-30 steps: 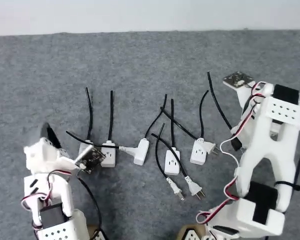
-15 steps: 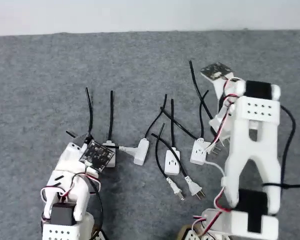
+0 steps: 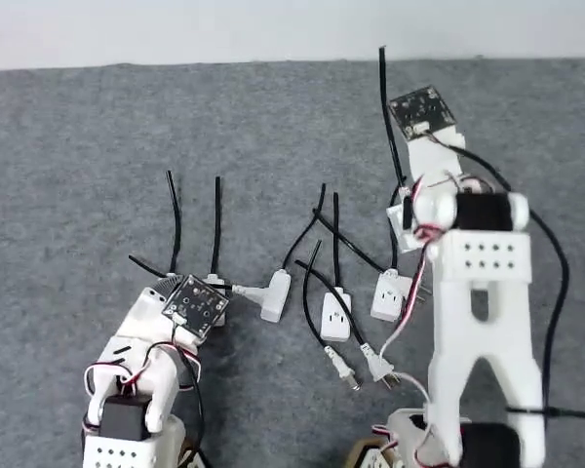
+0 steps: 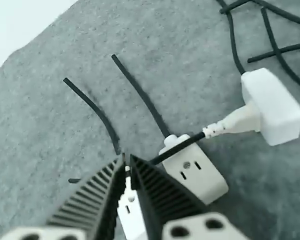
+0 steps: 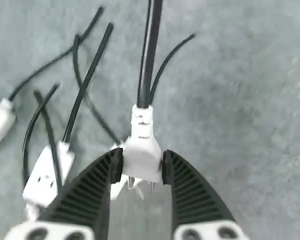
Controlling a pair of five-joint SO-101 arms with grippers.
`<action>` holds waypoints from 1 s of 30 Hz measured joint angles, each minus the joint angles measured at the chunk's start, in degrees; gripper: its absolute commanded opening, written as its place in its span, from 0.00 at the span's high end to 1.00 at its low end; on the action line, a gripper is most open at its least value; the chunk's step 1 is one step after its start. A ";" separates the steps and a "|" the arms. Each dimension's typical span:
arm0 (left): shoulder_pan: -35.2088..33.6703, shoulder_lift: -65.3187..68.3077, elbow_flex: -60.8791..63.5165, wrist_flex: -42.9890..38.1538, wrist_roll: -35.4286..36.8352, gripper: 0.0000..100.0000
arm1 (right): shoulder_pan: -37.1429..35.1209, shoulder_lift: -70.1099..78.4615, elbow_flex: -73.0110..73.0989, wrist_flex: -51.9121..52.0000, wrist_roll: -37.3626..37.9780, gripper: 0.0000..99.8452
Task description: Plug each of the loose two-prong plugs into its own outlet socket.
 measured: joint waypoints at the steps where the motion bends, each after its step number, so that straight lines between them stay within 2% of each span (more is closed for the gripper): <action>1: 0.00 0.00 0.00 0.00 0.00 0.99 | 0.00 -1.58 2.81 -2.99 -0.26 0.99; 7: 0.00 0.00 0.00 0.00 0.00 0.99 | -0.09 -14.51 23.21 -21.98 -1.23 0.99; 11: 0.00 0.00 0.00 0.00 0.00 0.99 | -0.09 -25.93 38.42 -35.43 -4.75 0.99; 15: 0.00 0.00 0.00 0.00 0.00 0.99 | -0.09 -38.77 52.66 -44.40 -7.91 0.99; 19: 0.00 0.00 0.00 0.00 0.00 0.99 | -0.79 -51.78 63.74 -48.00 -8.18 0.99; 23: 0.00 0.00 0.00 0.00 0.00 0.99 | -5.36 -63.91 71.47 -48.09 -6.51 0.99; 30: 0.00 0.00 0.00 0.00 0.00 0.99 | -10.81 -79.56 75.43 -45.27 -2.90 0.99</action>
